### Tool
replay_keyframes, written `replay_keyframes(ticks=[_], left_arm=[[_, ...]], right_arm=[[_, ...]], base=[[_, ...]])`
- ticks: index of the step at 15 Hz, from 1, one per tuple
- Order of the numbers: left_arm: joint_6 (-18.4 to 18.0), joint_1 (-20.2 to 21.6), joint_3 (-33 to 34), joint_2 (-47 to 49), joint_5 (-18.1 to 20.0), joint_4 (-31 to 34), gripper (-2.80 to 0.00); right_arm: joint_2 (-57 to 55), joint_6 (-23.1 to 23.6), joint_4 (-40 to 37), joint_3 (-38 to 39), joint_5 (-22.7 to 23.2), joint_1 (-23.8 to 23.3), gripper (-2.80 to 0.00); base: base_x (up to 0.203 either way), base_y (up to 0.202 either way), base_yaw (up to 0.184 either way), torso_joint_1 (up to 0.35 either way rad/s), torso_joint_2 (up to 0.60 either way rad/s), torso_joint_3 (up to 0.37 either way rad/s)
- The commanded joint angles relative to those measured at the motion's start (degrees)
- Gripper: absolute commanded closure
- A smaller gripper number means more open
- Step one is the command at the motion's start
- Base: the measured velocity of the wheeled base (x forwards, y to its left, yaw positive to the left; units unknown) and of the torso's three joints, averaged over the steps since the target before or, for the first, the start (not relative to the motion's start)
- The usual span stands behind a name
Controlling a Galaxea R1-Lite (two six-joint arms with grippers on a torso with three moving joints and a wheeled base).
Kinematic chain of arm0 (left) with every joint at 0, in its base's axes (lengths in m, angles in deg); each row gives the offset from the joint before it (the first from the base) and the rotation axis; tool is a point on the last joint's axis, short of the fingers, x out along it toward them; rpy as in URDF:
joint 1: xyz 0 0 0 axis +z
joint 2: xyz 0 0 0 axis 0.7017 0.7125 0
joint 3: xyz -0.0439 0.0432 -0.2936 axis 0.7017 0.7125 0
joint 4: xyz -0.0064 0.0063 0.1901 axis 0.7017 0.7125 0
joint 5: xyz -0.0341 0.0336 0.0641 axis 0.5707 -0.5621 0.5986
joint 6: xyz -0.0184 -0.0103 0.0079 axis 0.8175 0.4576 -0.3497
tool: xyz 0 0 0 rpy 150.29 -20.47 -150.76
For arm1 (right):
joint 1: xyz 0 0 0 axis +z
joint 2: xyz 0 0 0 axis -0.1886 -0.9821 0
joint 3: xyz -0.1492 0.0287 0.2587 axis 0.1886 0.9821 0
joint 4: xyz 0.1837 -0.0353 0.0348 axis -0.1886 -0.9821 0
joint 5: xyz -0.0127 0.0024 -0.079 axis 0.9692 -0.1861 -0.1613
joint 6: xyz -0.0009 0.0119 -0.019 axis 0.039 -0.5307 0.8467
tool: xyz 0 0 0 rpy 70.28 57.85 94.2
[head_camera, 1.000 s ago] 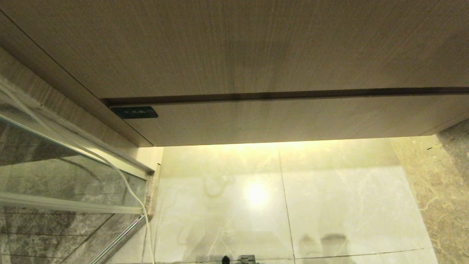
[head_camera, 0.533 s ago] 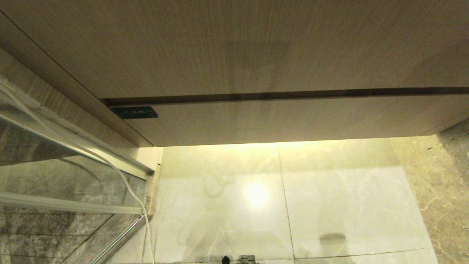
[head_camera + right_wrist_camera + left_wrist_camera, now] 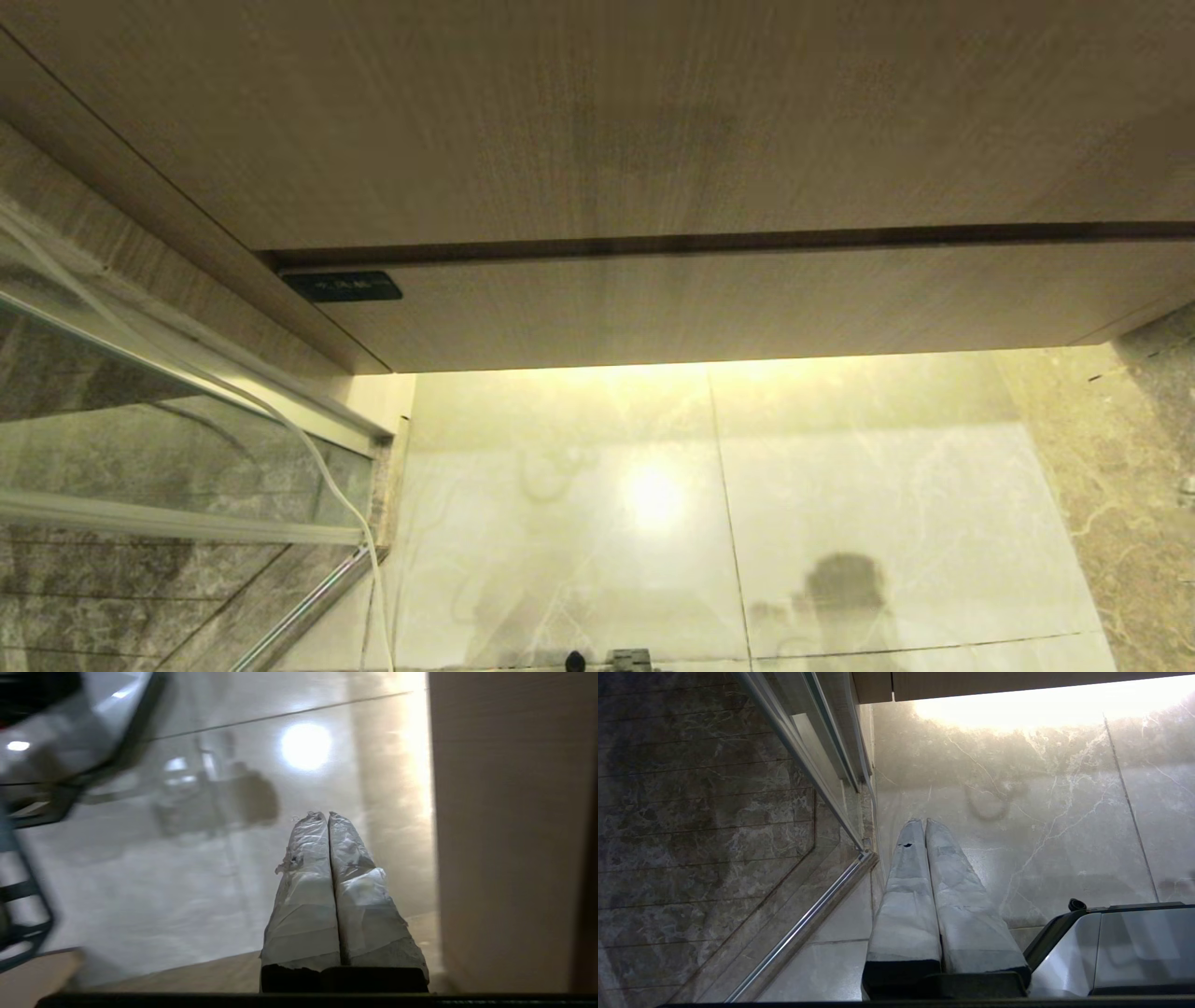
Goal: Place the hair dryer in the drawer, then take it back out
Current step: Pull open the drawer
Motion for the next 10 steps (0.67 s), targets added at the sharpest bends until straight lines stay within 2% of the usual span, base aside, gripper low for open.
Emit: replay_keyframes(ticks=[1,4,7,10], left_arm=[[0.0,0.0,0.05,-0.02,0.02,0.0,0.0],[0.07,0.0,0.04,-0.02,0.02,0.0,0.0],[0.0,0.0,-0.04,-0.02,0.02,0.0,0.0],[0.0,0.0,0.05,-0.02,0.02,0.0,0.0]], right_arm=[[0.43,0.74,12.21,4.62,-0.01,-0.31,0.0],[1.92,0.1,25.71,6.52,-2.99,-0.05,0.0],[4.07,-7.57,35.99,11.04,-3.04,1.24,0.0],[6.18,-8.1,38.13,13.17,-3.02,2.43,0.0]], base=[[0.0,0.0,0.0,0.0,0.0,0.0],[0.0,0.0,0.0,0.0,0.0,0.0],[0.0,0.0,0.0,0.0,0.0,0.0],[0.0,0.0,0.0,0.0,0.0,0.0]])
